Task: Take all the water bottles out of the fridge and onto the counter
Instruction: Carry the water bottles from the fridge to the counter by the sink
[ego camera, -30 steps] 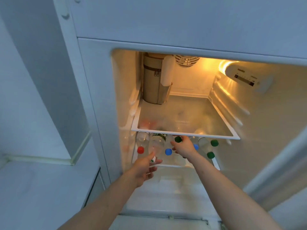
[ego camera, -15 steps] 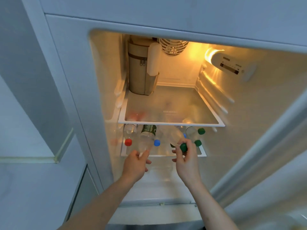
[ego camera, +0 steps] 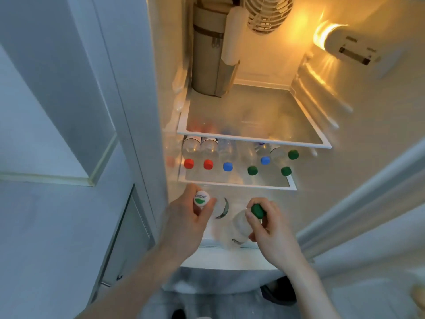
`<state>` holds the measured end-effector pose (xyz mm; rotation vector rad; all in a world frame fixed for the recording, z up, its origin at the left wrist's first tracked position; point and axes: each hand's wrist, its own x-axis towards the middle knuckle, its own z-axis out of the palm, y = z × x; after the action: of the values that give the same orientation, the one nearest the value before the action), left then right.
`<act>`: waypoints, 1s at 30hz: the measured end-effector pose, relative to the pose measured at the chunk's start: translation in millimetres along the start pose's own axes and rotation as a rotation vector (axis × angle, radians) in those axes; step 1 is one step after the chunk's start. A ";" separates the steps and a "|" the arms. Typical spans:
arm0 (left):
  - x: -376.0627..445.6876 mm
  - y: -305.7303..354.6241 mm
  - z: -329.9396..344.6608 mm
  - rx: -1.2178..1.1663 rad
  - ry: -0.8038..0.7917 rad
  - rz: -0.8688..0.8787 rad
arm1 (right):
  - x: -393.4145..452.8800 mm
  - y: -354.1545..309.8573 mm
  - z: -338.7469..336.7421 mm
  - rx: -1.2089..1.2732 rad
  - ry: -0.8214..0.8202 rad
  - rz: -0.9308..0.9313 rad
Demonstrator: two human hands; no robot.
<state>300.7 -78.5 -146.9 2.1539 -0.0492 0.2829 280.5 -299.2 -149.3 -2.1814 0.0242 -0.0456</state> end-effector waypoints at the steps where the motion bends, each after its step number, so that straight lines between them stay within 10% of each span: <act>1: -5.5 -5.3 -0.9 0.020 -0.020 -0.017 | -2.1 5.2 6.9 -0.030 -0.068 0.006; 12: -92.4 -60.3 -12.7 0.045 -0.117 -0.376 | -13.5 23.2 57.6 -0.226 -0.482 -0.111; 30: -288.8 -35.3 -59.2 0.094 0.454 -0.847 | -71.3 -37.1 138.1 -0.205 -1.048 -0.534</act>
<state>13.9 -30.8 -207.3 1.9538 1.1161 0.2623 215.1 -162.4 -199.7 -2.0999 -1.1727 0.8170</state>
